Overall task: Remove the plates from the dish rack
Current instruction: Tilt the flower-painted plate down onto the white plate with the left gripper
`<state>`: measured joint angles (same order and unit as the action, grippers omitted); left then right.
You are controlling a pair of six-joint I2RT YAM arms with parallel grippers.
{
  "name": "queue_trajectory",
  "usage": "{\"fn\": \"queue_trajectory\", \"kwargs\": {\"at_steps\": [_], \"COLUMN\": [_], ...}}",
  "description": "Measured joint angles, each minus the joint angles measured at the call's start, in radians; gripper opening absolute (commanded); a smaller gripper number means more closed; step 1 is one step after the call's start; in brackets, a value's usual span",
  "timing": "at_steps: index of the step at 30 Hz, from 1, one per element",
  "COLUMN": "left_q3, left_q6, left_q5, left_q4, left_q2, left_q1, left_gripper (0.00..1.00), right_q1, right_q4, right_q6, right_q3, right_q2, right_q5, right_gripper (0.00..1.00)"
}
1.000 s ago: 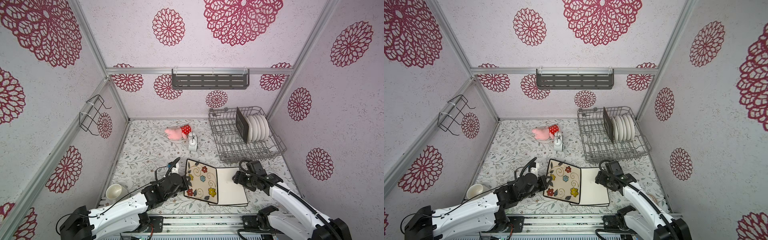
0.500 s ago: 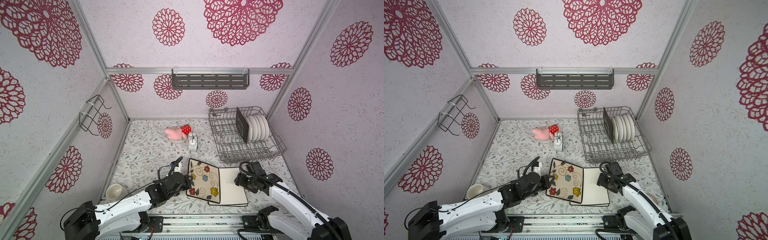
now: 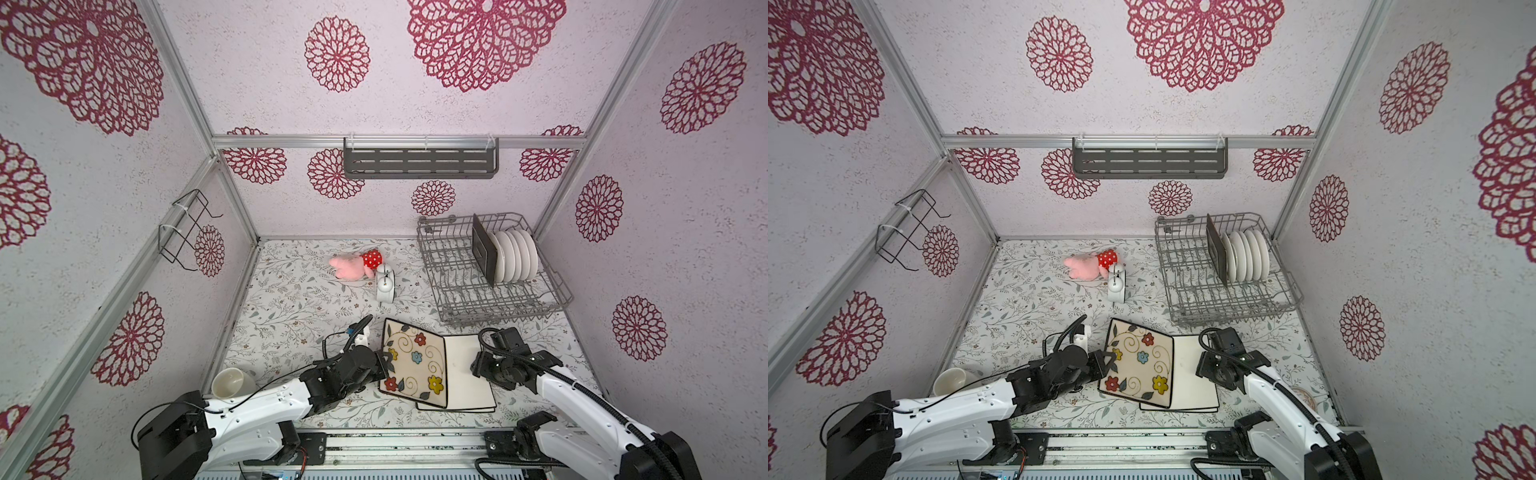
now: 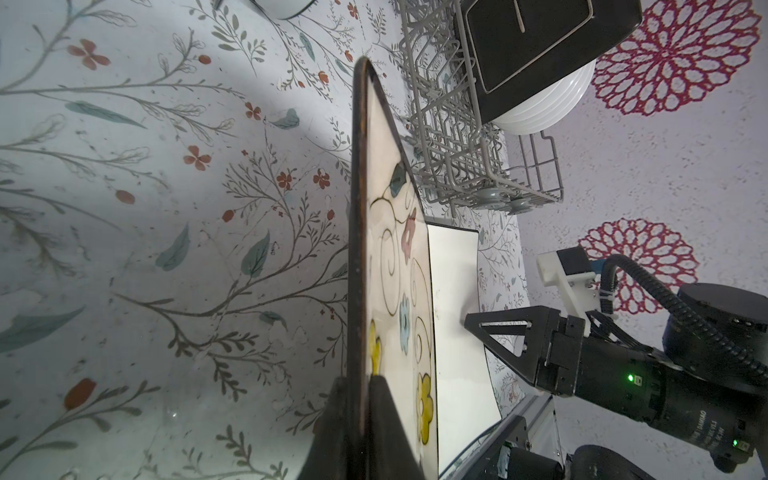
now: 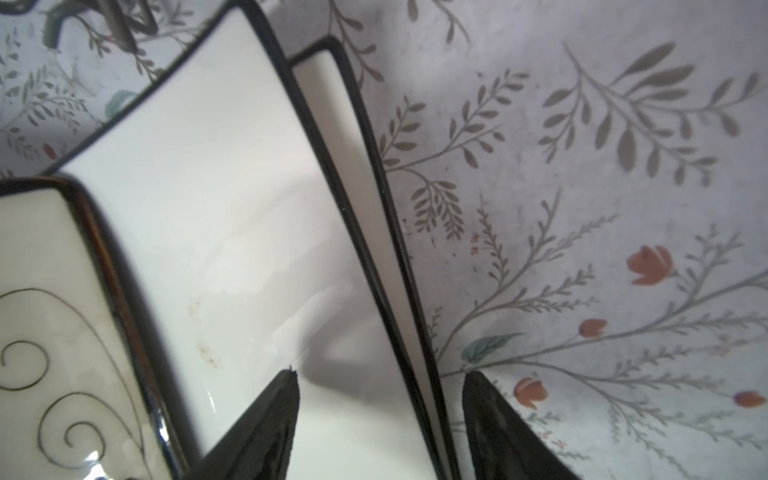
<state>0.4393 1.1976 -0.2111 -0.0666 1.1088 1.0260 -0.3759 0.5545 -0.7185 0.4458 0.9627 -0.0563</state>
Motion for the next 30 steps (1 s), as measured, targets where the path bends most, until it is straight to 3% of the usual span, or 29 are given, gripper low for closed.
{"fn": "queue_trajectory", "kwargs": {"at_steps": [12, 30], "left_q3": [0.005, 0.022], "left_q6": [-0.023, -0.029], "left_q5": [-0.008, -0.008], "left_q4": [0.051, 0.049], "left_q2": [0.065, 0.113], "left_q1": [0.025, 0.032], "left_gripper": [0.24, 0.31], "right_q1": [0.000, -0.001], "right_q4": [-0.007, -0.008], "right_q6": [0.000, 0.002], "right_q3": [0.000, 0.000], "right_q2": [-0.010, -0.011], "right_q5": [0.000, 0.000], "right_gripper": [0.71, 0.72]}}
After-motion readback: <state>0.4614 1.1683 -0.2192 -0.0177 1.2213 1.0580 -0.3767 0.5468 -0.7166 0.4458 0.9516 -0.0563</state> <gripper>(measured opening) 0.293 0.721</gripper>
